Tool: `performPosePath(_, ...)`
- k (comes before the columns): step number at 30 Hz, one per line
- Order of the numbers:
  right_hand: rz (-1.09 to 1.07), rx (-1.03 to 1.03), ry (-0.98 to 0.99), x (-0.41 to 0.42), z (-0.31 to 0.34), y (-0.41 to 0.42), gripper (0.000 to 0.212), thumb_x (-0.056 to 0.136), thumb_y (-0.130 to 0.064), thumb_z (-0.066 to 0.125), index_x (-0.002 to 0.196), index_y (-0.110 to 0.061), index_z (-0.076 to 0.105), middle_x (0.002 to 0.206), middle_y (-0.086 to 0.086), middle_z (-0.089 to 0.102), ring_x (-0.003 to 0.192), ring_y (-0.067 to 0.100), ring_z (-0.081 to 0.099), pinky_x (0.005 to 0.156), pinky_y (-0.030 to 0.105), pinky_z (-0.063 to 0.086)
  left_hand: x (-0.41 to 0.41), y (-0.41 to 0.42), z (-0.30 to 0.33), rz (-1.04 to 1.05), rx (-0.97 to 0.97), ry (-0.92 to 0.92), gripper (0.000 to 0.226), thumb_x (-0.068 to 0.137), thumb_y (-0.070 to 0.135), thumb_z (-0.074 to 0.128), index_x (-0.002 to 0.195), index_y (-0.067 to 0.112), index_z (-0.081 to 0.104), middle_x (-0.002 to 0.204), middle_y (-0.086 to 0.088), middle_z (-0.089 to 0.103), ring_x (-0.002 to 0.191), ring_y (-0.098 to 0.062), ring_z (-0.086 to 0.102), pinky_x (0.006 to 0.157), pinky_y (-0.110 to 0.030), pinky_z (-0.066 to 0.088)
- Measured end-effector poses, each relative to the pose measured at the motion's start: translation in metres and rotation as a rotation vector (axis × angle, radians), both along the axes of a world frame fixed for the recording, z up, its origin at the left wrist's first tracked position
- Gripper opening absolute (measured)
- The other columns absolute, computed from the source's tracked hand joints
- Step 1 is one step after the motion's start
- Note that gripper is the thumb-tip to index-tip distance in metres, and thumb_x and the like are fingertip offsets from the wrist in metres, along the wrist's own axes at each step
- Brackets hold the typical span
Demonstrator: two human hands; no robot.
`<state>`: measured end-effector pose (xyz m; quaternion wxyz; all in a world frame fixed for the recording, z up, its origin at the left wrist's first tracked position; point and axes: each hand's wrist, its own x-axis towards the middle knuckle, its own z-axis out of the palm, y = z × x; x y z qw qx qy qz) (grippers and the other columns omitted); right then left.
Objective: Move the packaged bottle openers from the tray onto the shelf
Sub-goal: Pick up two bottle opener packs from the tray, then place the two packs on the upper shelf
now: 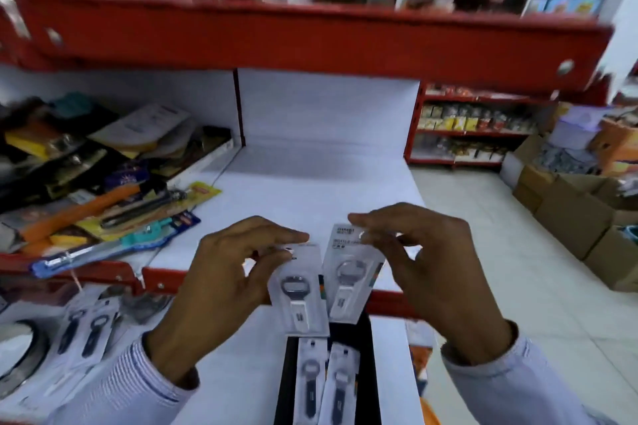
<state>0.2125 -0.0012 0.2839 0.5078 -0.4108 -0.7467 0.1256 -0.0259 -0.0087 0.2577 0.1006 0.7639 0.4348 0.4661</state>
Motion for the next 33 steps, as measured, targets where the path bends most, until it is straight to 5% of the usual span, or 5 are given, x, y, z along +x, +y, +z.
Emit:
performPosePath(6, 0.009, -0.142, 0.033, -0.005, 0.044, 0.088, 0.022, 0.087, -0.003, 0.068, 0.101, -0.017, 0.078, 0.102, -0.006, 0.077, 0.092, 0.006, 0.070, 0.080, 0.015, 0.051, -0.005, 0.091, 0.042, 0.047, -0.016, -0.117, 0.033, 0.095, 0.004, 0.063, 0.098, 0.034, 0.076, 0.099, 0.020, 0.075, 0.091, 0.009, 0.069, 0.078, -0.019, 0.057)
performPosePath(13, -0.068, -0.362, -0.192, -0.024, 0.002, 0.170, 0.021, 0.088, 0.000, 0.064, 0.105, -0.003, 0.076, 0.115, 0.014, 0.073, 0.112, 0.023, 0.067, 0.097, 0.017, 0.045, 0.008, 0.188, 0.005, 0.159, -0.273, 0.107, 0.029, 0.086, -0.015, 0.054, 0.098, -0.004, 0.078, 0.108, -0.022, 0.077, 0.106, -0.034, 0.072, 0.093, -0.029, 0.052)
performPosePath(18, -0.108, -0.407, -0.367, -0.022, -0.026, 0.162, 0.048, 0.096, -0.032, 0.058, 0.140, -0.015, 0.051, 0.150, 0.010, 0.047, 0.137, 0.023, 0.046, 0.114, 0.027, 0.030, 0.009, 0.181, -0.026, 0.212, -0.385, 0.339, 0.052, 0.099, 0.041, 0.057, 0.144, 0.018, 0.051, 0.158, -0.008, 0.043, 0.147, -0.025, 0.038, 0.122, -0.040, 0.029)
performPosePath(25, -0.229, -0.045, -0.517, -0.023, -0.056, 0.090, 0.071, 0.094, -0.064, 0.026, 0.154, -0.039, -0.002, 0.165, -0.003, -0.015, 0.150, 0.027, -0.020, 0.119, 0.055, -0.005, 0.013, 0.105, -0.043, 0.345, -0.083, 0.657, 0.084, 0.088, 0.080, 0.007, 0.159, 0.035, -0.003, 0.168, -0.005, -0.022, 0.154, -0.037, -0.023, 0.122, -0.065, -0.008)
performPosePath(33, -0.182, 0.324, -0.374, 0.000, -0.114, 0.021, 0.063, 0.095, -0.019, 0.056, 0.151, -0.016, 0.030, 0.164, 0.010, 0.017, 0.152, 0.035, 0.010, 0.122, 0.057, 0.014, 0.018, 0.029, -0.089, 0.271, 0.187, 0.584, 0.074, 0.100, 0.064, 0.030, 0.160, 0.024, 0.014, 0.170, -0.015, 0.000, 0.156, -0.044, -0.006, 0.121, -0.072, 0.000)
